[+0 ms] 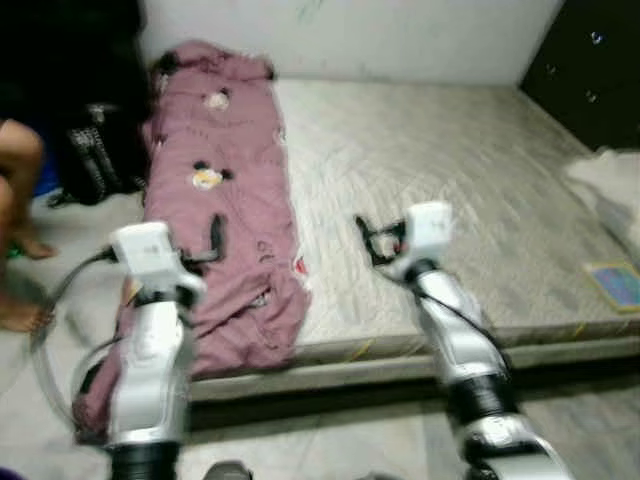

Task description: Clean up the room

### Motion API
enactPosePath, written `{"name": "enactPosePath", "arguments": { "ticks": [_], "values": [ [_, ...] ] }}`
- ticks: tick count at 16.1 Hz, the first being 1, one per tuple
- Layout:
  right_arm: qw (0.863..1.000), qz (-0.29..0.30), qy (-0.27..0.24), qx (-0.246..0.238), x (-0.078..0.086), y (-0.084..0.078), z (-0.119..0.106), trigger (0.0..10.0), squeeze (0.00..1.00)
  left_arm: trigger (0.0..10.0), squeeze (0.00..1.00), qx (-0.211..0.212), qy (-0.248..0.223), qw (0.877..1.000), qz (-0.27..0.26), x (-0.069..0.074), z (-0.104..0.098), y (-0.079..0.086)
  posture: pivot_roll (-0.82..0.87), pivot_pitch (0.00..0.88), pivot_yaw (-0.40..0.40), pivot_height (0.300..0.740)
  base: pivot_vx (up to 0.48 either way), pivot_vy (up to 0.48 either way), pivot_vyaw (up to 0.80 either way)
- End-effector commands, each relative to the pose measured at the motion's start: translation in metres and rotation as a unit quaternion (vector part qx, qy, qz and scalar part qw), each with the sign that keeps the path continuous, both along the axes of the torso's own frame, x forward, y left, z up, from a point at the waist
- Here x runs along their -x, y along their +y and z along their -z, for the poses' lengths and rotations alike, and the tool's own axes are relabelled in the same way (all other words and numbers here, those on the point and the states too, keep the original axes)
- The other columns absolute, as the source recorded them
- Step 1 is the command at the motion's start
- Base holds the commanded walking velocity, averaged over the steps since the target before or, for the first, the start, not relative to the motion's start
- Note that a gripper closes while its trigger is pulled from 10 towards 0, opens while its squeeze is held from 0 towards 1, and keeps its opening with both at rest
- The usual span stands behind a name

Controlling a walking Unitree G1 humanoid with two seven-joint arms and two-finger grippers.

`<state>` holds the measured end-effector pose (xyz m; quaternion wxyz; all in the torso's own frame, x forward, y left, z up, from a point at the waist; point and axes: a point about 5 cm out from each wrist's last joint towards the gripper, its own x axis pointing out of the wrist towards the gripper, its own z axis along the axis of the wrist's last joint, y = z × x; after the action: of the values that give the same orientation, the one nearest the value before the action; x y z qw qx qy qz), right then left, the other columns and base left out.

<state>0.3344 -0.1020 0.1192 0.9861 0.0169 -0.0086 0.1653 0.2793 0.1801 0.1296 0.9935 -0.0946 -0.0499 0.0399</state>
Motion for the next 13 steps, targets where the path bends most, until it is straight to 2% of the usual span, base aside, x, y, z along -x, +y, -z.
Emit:
{"name": "enactPosePath", "arguments": {
  "ticks": [1,6,11,13],
  "values": [
    [1.0,0.017,-0.009,0.008,-0.0025,-0.0133,-0.0037,10.0,0.0,10.0,0.0,0.005,-0.002,1.0,0.014,-0.0017,-0.0009,-0.0094,0.06,0.0,-0.062,0.74,0.0,0.48,0.0],
    [1.0,0.014,-0.009,0.009,-0.0028,-0.0128,-0.0036,10.0,0.0,10.0,0.0,-0.001,-0.006,1.0,0.008,-0.0016,-0.0022,-0.0089,0.06,0.0,-0.064,0.74,0.0,0.468,0.0],
    [1.0,0.014,-0.011,0.011,-0.0029,-0.0123,-0.0035,10.0,0.0,10.0,0.0,-0.001,-0.025,0.999,0.023,-0.0008,-0.0062,-0.0111,0.06,0.0,-0.064,0.74,0.0,0.0,0.0],
    [1.0,0.015,-0.01,0.01,-0.003,-0.0124,-0.0033,10.0,0.0,10.0,0.0,-0.001,-0.027,0.999,0.019,-0.0004,-0.0059,-0.0083,0.06,0.0,-0.063,0.74,0.279,0.0,0.0]
  ]
}}
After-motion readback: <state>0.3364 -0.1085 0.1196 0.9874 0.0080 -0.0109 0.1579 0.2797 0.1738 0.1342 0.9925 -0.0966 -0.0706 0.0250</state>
